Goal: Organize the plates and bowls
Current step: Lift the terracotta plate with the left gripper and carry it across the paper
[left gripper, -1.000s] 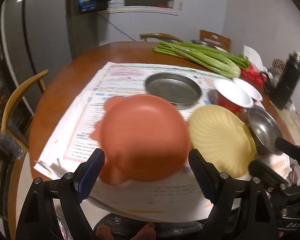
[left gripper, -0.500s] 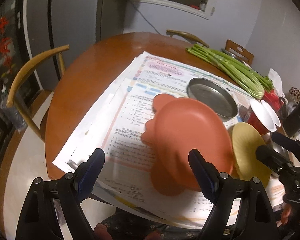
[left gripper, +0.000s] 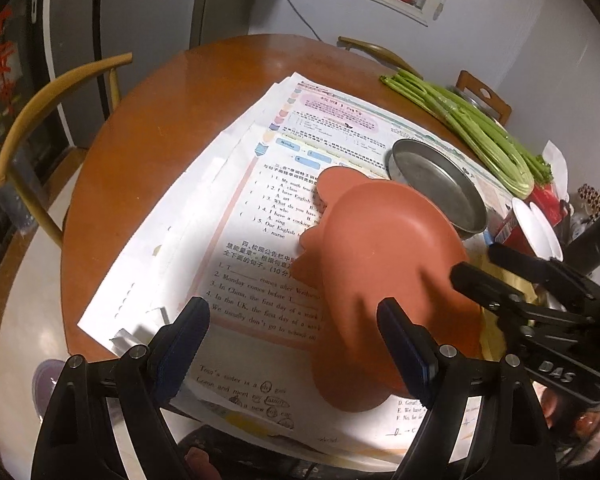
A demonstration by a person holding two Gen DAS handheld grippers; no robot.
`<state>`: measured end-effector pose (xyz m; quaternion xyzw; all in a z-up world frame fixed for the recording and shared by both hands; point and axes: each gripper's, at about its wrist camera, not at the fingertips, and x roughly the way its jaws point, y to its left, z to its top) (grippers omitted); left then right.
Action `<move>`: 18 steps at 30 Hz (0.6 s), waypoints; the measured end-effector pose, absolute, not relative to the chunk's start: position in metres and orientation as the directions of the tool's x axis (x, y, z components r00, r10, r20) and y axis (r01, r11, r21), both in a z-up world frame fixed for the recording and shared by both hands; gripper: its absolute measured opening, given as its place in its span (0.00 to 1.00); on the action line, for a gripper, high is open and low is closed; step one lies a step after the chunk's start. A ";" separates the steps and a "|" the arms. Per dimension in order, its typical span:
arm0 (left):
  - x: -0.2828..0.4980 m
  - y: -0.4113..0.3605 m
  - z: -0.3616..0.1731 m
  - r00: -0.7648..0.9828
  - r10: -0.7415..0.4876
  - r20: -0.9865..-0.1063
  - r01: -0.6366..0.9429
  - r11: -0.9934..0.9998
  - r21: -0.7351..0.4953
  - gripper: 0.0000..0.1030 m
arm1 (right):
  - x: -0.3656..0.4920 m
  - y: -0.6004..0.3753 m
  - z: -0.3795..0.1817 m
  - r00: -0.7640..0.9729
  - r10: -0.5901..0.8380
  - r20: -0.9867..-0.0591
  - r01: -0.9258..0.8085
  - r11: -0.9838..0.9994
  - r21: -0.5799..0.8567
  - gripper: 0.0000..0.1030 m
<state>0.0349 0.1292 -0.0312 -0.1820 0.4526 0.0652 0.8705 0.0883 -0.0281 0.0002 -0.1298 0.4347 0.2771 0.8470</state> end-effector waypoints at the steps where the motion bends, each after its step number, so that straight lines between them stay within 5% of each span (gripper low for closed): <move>1: 0.036 0.131 -0.032 0.581 -0.059 -0.812 -0.278 0.923 -0.266 0.84 | 0.090 -0.025 -0.001 0.465 0.356 -0.810 -0.592 0.806 0.014 0.60; 7: 0.041 0.129 -0.031 0.585 -0.083 -0.807 -0.272 0.917 -0.291 0.74 | 0.098 -0.015 -0.010 0.466 0.333 -0.819 -0.611 0.791 -0.026 0.57; 13: 0.047 0.119 -0.034 0.571 -0.125 -0.812 -0.234 0.923 -0.306 0.51 | 0.098 -0.005 -0.017 0.442 0.332 -0.833 -0.645 0.763 -0.038 0.56; 15: 0.049 0.116 -0.035 0.566 -0.151 -0.810 -0.212 0.923 -0.320 0.34 | 0.096 -0.002 -0.018 0.448 0.322 -0.834 -0.653 0.755 -0.060 0.56; 18: 0.051 0.113 -0.036 0.563 -0.161 -0.810 -0.194 0.928 -0.319 0.31 | 0.094 0.000 -0.018 0.451 0.321 -0.833 -0.658 0.750 -0.067 0.56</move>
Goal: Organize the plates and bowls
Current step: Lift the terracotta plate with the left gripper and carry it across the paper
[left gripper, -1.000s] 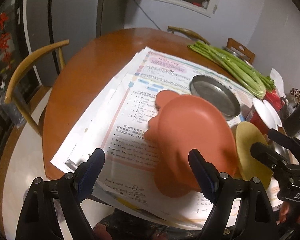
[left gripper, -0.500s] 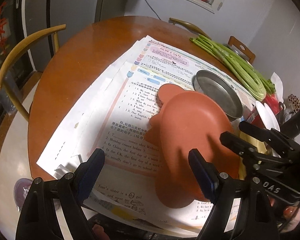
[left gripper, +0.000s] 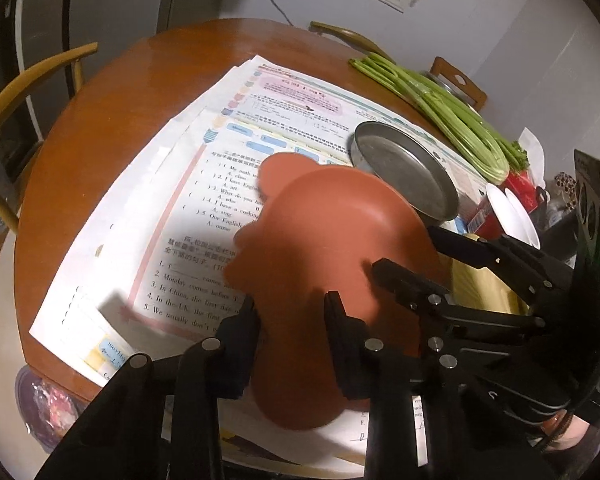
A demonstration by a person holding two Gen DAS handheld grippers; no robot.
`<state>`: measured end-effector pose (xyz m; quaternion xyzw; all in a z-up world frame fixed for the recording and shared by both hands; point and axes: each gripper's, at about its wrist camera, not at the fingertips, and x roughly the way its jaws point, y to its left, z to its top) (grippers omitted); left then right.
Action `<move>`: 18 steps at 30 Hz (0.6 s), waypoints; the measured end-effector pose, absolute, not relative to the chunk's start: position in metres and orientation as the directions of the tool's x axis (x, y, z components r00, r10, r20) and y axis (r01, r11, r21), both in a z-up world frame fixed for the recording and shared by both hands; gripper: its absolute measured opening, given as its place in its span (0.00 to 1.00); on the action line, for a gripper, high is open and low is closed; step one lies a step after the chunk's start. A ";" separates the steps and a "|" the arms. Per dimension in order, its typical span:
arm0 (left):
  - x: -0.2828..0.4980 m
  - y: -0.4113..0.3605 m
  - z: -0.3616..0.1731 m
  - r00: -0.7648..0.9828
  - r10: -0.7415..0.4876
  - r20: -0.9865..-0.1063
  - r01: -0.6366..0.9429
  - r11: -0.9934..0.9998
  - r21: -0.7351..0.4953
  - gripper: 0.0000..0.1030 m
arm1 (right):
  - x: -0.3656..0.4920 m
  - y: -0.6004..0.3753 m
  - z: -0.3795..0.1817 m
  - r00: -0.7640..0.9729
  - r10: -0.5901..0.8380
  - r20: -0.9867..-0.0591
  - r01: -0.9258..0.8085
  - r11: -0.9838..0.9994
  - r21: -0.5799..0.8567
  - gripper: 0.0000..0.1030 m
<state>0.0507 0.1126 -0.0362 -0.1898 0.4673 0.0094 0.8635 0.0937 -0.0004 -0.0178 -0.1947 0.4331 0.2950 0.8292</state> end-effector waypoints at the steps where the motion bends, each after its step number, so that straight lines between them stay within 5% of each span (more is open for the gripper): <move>1: 0.051 0.113 -0.036 0.565 -0.161 -0.810 -0.194 0.927 -0.320 0.31 | 0.093 -0.001 -0.018 0.450 0.322 -0.833 -0.656 0.752 -0.064 0.56; 18: 0.064 0.169 0.002 0.643 -0.085 -0.761 -0.264 0.909 -0.324 0.32 | 0.092 0.027 0.010 0.421 0.424 -0.802 -0.658 0.751 0.052 0.56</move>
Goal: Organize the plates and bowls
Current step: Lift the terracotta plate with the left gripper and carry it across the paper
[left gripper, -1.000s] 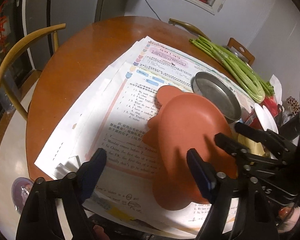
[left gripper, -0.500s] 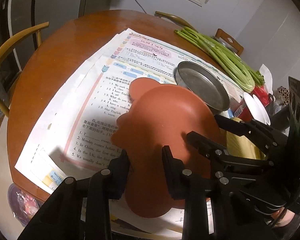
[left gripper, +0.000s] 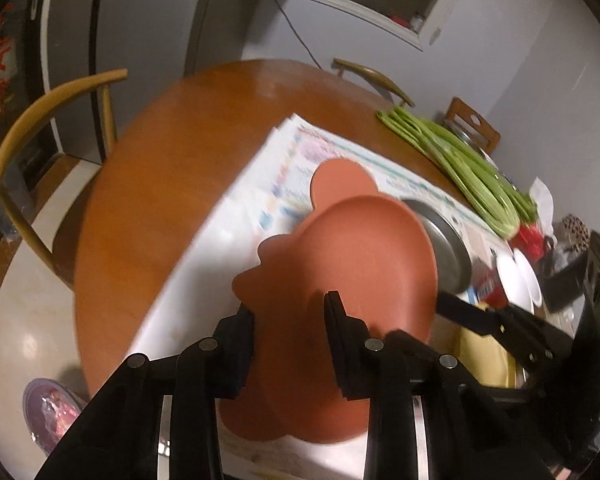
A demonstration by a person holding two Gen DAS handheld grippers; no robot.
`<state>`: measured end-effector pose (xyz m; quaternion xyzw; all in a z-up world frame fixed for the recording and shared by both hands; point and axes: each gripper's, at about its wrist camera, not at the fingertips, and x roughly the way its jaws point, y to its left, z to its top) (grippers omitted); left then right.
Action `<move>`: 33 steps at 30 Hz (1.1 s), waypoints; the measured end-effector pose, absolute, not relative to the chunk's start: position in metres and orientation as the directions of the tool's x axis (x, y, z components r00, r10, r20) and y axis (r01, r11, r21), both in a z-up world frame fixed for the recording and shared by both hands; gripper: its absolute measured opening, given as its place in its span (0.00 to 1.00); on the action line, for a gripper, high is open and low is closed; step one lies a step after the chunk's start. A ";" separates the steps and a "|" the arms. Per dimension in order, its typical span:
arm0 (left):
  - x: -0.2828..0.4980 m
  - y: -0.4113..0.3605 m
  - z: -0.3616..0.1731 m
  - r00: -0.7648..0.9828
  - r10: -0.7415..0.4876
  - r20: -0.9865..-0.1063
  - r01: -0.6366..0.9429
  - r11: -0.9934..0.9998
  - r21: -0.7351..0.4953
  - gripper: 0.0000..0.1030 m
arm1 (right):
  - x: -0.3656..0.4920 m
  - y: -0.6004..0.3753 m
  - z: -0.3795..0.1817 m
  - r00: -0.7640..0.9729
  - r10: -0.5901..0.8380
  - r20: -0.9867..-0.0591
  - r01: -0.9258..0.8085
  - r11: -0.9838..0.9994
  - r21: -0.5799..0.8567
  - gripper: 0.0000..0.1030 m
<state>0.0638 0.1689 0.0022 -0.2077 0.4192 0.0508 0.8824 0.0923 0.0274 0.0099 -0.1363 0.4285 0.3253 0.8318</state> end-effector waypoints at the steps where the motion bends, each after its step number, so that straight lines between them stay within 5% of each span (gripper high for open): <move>1: 0.068 0.174 0.005 0.647 -0.079 -0.759 -0.267 0.908 -0.322 0.32 | 0.095 0.031 0.012 0.419 0.435 -0.797 -0.654 0.753 0.067 0.56; 33: 0.167 0.210 -0.031 0.570 -0.035 -0.821 -0.310 0.916 -0.254 0.34 | 0.149 0.043 -0.014 0.375 0.491 -0.786 -0.529 0.810 0.254 0.56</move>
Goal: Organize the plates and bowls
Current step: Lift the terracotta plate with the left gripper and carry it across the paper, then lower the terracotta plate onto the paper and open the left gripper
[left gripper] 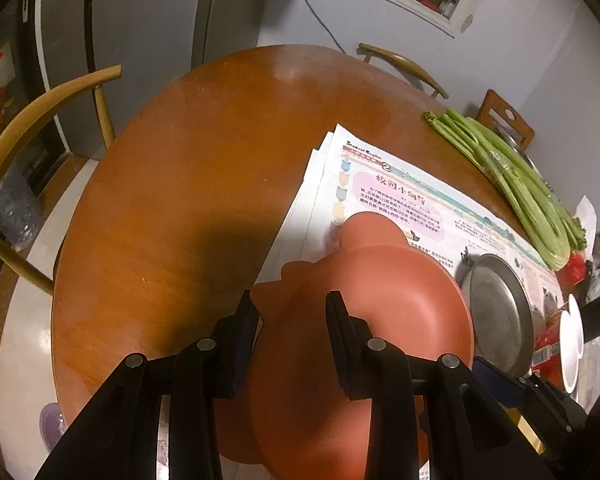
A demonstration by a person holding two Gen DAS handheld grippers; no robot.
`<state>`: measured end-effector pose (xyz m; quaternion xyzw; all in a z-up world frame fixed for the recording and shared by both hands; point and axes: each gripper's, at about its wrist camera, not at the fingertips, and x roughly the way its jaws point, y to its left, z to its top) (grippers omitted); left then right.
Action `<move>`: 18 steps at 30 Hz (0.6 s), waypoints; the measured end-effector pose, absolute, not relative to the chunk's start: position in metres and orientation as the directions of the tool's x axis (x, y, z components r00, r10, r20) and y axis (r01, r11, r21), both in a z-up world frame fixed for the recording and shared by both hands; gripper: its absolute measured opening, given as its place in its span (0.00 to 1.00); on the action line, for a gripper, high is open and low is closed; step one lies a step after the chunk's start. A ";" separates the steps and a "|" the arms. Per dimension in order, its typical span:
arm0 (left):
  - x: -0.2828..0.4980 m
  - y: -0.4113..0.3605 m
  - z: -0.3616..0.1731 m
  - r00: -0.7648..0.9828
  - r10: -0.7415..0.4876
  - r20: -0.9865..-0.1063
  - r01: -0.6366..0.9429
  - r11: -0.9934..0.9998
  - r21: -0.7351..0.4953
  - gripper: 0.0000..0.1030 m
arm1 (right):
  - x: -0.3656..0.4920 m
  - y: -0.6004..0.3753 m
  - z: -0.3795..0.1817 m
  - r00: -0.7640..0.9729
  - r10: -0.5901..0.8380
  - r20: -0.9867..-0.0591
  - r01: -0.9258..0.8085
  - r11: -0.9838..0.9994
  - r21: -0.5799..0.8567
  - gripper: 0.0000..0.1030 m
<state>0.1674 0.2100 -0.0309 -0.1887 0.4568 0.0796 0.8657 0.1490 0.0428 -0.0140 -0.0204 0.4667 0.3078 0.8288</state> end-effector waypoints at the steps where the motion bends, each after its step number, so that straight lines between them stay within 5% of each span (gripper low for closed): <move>1: 0.167 0.209 -0.031 0.571 -0.032 -0.820 -0.309 0.917 -0.251 0.35 | 0.149 0.043 -0.014 0.375 0.489 -0.788 -0.529 0.811 0.251 0.56; 18: 0.168 0.201 -0.032 0.567 -0.036 -0.823 -0.285 0.929 -0.237 0.37 | 0.156 0.041 -0.019 0.349 0.490 -0.799 -0.510 0.815 0.276 0.56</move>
